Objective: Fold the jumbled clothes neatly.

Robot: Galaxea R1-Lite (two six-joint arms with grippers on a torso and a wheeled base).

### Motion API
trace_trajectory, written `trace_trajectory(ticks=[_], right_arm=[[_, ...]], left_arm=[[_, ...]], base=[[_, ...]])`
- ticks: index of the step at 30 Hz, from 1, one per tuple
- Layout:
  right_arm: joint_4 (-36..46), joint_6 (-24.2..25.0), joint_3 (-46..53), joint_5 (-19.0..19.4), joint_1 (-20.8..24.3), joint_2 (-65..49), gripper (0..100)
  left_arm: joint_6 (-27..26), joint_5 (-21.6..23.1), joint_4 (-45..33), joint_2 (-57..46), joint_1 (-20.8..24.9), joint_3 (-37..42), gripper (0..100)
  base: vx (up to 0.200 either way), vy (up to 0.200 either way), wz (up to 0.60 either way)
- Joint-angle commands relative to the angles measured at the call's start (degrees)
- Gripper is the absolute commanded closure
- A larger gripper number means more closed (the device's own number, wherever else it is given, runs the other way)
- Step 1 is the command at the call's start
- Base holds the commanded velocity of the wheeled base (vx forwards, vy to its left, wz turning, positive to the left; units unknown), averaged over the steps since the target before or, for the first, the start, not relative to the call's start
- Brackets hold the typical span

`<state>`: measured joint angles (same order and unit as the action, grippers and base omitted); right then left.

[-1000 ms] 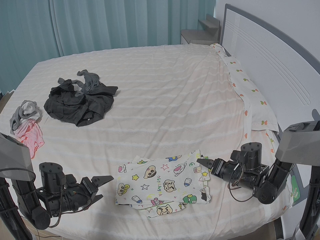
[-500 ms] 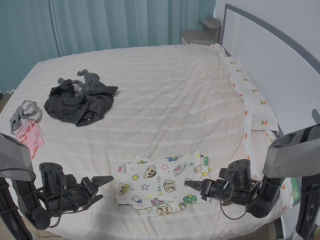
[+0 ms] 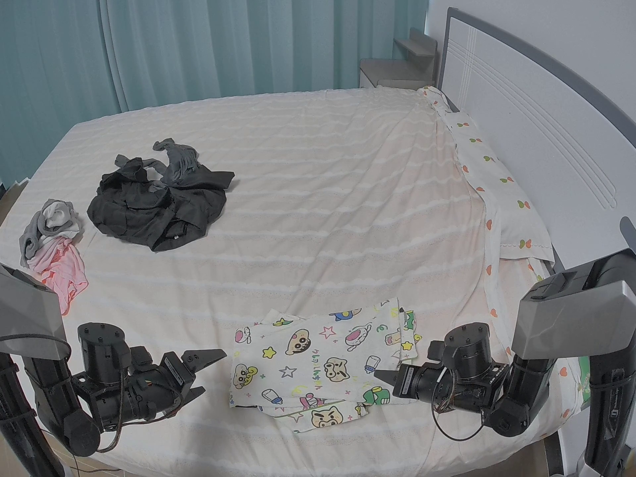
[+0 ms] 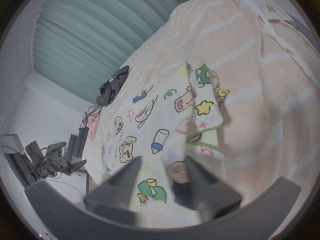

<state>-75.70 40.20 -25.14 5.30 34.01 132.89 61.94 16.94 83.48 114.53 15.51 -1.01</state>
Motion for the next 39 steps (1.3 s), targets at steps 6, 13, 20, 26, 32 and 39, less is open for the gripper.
trace_trajectory(ticks=[6, 13, 20, 26, 32, 39], right_arm=[[-0.50, -0.39, 1.67, -0.12, -2.02, -1.05, 100], [-4.45, -0.92, 6.86, -0.12, -4.04, -2.64, 100], [-7.09, -1.01, 8.53, 0.15, -5.89, -2.28, 100], [-7.09, -1.97, 8.09, 0.41, -6.94, -2.55, 100], [-6.91, -5.22, 9.67, 0.94, -6.77, 0.00, 100], [-8.50, -5.22, 10.20, 1.03, -8.08, -1.58, 0]], left_arm=[[0.02, -0.07, 0.01, -0.01, -0.04, 0.48, 0], [0.02, -0.07, 0.01, -0.01, -0.04, 0.48, 0], [0.02, -0.07, 0.01, -0.01, -0.04, 0.48, 0], [0.02, -0.07, 0.01, -0.01, -0.04, 0.48, 0], [-0.24, -0.16, 0.01, 0.52, -0.04, 0.40, 0], [-3.93, -9.91, 0.10, 5.70, 1.72, -4.44, 0]], base=[[0.000, 0.000, 0.00], [0.000, 0.000, 0.00], [0.000, 0.000, 0.00], [0.000, 0.000, 0.00], [0.000, 0.000, 0.00], [0.000, 0.000, 0.00]])
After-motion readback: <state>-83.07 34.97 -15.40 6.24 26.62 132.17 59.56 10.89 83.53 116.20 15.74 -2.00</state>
